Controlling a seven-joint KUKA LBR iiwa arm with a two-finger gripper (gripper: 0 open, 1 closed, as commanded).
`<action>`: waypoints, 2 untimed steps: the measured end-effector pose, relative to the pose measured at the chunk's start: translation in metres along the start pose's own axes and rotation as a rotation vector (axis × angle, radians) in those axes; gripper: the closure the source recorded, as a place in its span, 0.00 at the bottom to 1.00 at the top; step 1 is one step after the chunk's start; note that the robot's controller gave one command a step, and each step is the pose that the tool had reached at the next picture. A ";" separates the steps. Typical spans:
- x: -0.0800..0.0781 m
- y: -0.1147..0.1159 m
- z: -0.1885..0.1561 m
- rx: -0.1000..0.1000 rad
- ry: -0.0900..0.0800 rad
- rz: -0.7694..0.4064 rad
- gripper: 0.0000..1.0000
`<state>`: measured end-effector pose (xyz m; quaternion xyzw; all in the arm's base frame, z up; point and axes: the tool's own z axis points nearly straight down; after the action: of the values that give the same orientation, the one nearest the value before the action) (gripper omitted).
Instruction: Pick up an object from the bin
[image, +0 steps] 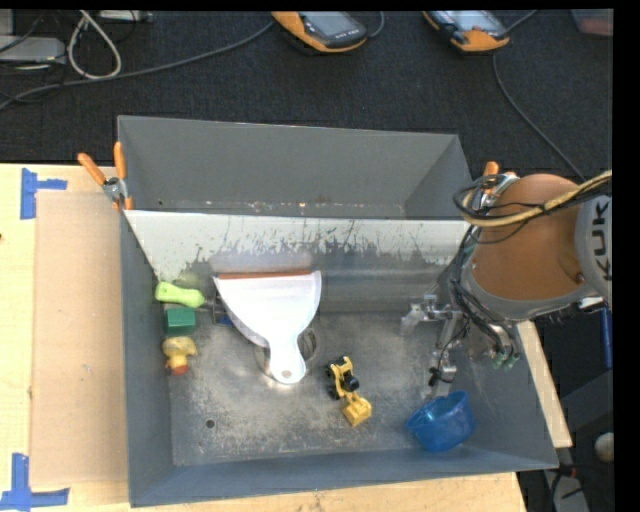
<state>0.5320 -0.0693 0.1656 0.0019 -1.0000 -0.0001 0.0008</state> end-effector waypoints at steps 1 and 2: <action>-0.024 0.012 -0.002 0.000 0.001 -0.209 0.00; -0.027 0.021 0.001 -0.002 0.000 -0.306 0.00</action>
Offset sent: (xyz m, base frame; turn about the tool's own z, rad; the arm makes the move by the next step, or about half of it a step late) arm 0.0141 0.0304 -0.0035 -0.0718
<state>0.5593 -0.0478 0.1647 0.1544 -0.9880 -0.0010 0.0006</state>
